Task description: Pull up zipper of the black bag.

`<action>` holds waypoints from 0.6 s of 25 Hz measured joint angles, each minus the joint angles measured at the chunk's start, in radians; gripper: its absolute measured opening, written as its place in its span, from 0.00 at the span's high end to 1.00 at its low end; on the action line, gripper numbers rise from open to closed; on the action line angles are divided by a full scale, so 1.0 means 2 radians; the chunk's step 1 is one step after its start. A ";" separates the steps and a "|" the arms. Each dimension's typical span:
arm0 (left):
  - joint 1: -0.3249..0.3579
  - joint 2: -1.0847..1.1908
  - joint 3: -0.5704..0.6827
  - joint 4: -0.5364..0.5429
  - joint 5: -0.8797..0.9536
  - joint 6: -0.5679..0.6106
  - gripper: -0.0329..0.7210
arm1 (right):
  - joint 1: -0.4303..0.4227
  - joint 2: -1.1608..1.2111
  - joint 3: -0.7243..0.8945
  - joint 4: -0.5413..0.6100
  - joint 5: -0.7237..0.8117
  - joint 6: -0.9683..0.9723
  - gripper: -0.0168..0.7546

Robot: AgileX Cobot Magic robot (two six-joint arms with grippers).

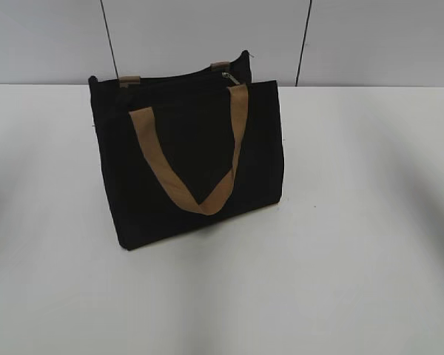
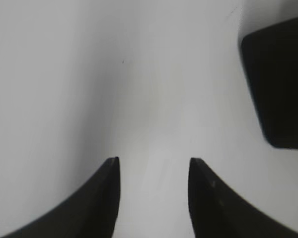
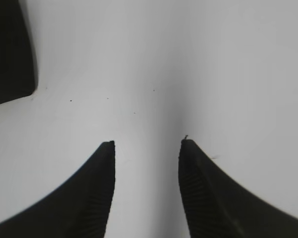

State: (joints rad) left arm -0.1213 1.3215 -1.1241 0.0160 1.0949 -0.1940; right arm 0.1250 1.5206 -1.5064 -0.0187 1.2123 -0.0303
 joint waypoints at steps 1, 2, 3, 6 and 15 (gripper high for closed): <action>0.000 0.000 0.000 0.000 0.022 0.000 0.51 | -0.007 -0.004 0.002 0.002 0.000 0.000 0.56; 0.000 -0.002 0.000 0.000 0.039 0.000 0.51 | -0.010 -0.010 0.006 0.002 0.000 -0.002 0.56; 0.000 -0.005 0.001 0.001 0.046 0.000 0.51 | -0.012 -0.021 0.015 0.005 0.000 -0.005 0.56; 0.000 -0.036 0.013 0.006 0.054 0.000 0.51 | -0.012 -0.073 0.075 0.015 0.000 -0.011 0.56; 0.000 -0.292 0.096 0.003 0.060 0.000 0.51 | -0.012 -0.327 0.320 0.047 0.002 -0.013 0.56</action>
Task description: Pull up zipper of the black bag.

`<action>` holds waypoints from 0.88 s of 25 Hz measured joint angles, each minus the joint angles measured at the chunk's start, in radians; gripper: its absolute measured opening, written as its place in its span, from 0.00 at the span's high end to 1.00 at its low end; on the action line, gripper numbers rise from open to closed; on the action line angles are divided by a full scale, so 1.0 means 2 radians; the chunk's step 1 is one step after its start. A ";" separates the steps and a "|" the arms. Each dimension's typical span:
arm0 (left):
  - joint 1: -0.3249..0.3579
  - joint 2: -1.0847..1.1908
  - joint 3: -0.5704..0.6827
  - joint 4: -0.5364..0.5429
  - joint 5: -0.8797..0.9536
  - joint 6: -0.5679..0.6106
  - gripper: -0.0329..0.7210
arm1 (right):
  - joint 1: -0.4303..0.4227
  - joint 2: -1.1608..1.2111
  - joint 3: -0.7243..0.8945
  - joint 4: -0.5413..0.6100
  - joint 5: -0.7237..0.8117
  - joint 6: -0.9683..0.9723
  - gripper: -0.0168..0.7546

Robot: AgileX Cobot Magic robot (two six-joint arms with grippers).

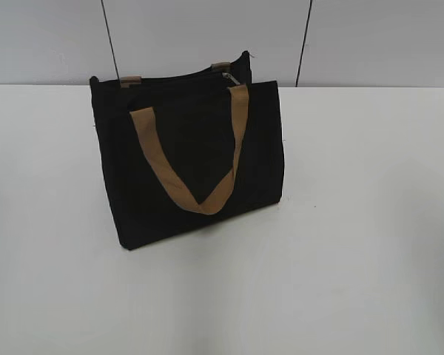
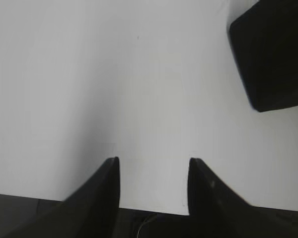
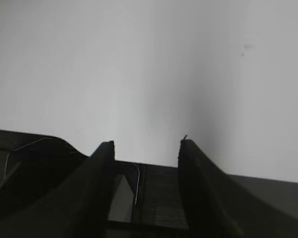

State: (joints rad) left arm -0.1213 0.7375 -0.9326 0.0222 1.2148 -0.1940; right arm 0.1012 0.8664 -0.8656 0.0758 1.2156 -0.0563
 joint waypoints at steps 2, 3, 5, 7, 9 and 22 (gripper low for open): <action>0.000 -0.059 0.015 -0.005 0.002 0.000 0.52 | 0.000 -0.071 0.044 0.001 0.002 0.000 0.56; 0.000 -0.086 0.020 -0.005 0.002 0.000 0.52 | 0.000 -0.104 0.063 0.002 0.002 0.000 0.56; 0.000 -0.131 0.032 -0.005 0.002 0.000 0.54 | 0.000 -0.163 0.097 0.002 0.003 0.000 0.56; 0.000 -0.174 0.046 0.000 0.002 0.000 0.54 | 0.000 -0.231 0.119 0.003 0.003 0.000 0.56; 0.000 -0.207 0.065 0.004 0.002 0.010 0.54 | 0.000 -0.288 0.131 0.003 0.003 -0.006 0.56; 0.000 -0.372 0.172 -0.024 -0.051 0.093 0.54 | 0.000 -0.437 0.173 0.006 0.005 -0.081 0.56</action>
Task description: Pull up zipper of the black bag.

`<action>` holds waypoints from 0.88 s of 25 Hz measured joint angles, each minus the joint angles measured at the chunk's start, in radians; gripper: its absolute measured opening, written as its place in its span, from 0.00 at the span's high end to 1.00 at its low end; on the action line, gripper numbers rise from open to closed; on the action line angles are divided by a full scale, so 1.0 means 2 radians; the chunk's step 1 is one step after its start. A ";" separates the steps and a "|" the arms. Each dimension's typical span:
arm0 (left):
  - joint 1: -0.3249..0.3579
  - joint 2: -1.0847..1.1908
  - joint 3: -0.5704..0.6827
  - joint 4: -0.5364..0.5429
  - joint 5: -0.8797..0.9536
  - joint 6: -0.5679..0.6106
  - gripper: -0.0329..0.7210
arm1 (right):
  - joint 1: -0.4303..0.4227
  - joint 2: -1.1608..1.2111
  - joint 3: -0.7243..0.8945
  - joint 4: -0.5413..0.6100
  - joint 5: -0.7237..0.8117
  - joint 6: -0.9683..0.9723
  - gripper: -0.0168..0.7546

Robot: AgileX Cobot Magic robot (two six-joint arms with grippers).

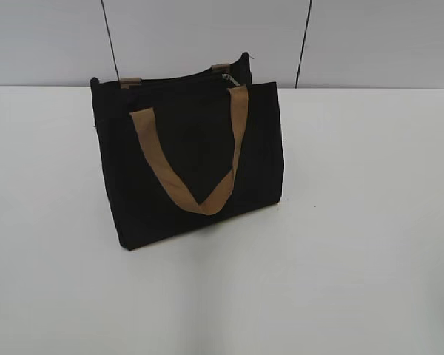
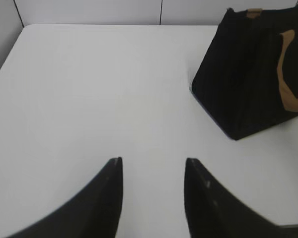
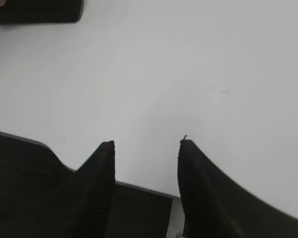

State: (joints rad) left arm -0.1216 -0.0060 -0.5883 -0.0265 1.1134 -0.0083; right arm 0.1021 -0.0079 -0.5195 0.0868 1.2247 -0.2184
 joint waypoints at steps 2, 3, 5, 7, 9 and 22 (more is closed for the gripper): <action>0.000 0.000 0.014 -0.010 -0.008 0.010 0.54 | 0.000 0.000 0.008 0.000 -0.021 -0.003 0.56; 0.000 0.000 0.019 -0.014 -0.014 0.013 0.54 | 0.000 0.000 0.015 0.000 -0.038 -0.004 0.56; 0.000 0.000 0.023 -0.018 -0.019 0.017 0.54 | 0.000 0.000 0.025 0.000 -0.054 -0.005 0.56; 0.000 0.000 0.024 -0.019 -0.021 0.018 0.54 | 0.000 0.000 0.026 0.000 -0.060 -0.005 0.56; 0.000 0.000 0.024 -0.020 -0.021 0.019 0.54 | 0.000 0.000 0.026 0.000 -0.062 -0.005 0.56; 0.035 0.000 0.024 -0.020 -0.023 0.021 0.54 | -0.046 0.000 0.026 0.007 -0.064 -0.006 0.56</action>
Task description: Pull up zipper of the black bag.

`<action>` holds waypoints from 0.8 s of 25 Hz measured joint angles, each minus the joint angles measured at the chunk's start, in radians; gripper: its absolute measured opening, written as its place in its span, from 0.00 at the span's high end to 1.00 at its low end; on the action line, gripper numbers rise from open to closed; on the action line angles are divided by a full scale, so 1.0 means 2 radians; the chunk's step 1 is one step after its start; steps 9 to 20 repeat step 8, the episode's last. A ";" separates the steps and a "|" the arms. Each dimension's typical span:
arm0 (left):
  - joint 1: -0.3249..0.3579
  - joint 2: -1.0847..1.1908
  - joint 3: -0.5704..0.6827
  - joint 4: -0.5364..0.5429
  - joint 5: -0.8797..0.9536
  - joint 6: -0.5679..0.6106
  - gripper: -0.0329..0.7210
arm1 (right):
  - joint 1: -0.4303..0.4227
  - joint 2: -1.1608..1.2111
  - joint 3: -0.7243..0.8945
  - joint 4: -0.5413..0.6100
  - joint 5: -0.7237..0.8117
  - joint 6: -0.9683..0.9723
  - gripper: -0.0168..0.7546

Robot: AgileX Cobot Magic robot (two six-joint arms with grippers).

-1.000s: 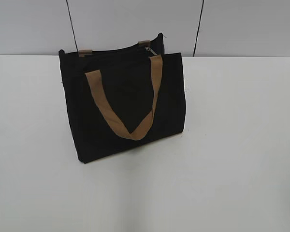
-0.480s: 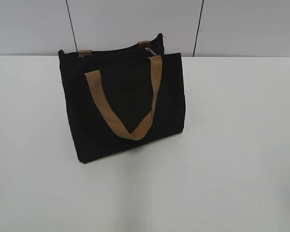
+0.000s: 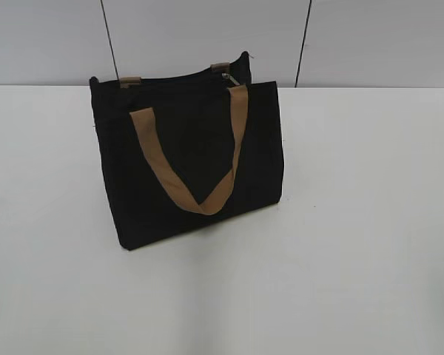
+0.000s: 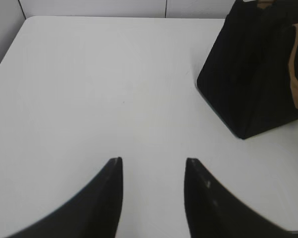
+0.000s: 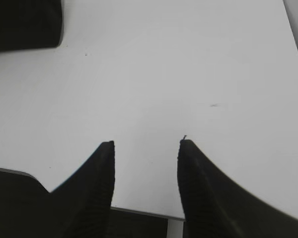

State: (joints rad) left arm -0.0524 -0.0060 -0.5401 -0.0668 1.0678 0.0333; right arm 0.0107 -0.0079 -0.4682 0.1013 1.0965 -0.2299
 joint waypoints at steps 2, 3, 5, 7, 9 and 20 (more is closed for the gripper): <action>0.002 0.000 0.000 0.000 0.000 0.000 0.54 | -0.001 0.000 0.000 0.001 0.000 0.000 0.56; 0.003 0.000 0.000 0.000 0.000 0.000 0.54 | -0.001 0.000 0.000 0.000 0.000 0.000 0.56; 0.003 0.000 0.000 0.000 0.000 0.000 0.54 | -0.001 0.000 0.000 0.000 0.000 0.000 0.56; 0.003 0.000 0.000 0.000 0.000 0.000 0.54 | -0.001 0.000 0.000 0.001 0.000 0.000 0.56; 0.003 0.000 0.000 0.000 0.000 0.000 0.54 | -0.001 0.000 0.000 0.001 0.000 0.000 0.56; 0.003 0.000 0.000 0.000 0.000 0.000 0.54 | -0.001 0.000 0.000 0.001 0.000 0.000 0.56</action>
